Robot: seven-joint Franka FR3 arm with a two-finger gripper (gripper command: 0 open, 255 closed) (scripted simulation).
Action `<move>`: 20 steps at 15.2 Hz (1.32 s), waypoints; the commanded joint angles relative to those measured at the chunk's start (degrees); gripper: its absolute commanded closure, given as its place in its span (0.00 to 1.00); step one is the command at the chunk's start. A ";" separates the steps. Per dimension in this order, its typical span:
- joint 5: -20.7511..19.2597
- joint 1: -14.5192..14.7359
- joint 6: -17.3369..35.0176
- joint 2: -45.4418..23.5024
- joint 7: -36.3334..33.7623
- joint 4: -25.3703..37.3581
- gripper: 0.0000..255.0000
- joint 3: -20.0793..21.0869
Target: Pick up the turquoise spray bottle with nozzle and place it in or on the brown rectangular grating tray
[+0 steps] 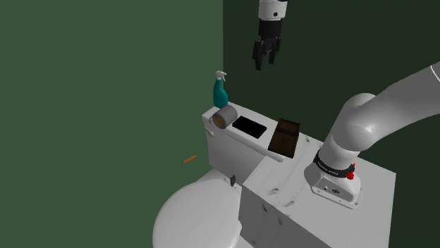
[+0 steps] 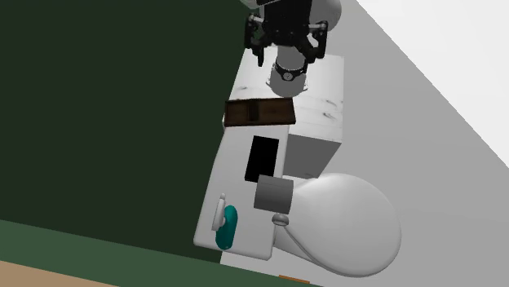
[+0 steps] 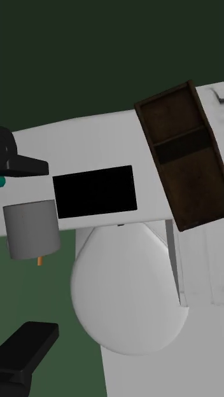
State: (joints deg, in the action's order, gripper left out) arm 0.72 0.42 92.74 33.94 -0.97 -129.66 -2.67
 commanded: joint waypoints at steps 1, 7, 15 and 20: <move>-0.15 -0.17 2.39 -4.09 0.41 1.73 0.00 -0.52; 0.07 -0.50 8.01 -17.02 1.36 8.99 0.00 -1.76; 1.38 -1.23 11.66 -34.75 2.78 22.92 0.00 -3.10; 2.62 -2.08 11.51 -46.35 3.58 34.54 0.00 -3.62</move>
State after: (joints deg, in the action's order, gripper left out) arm 3.06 -1.51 104.26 -9.85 2.51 -97.66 -6.23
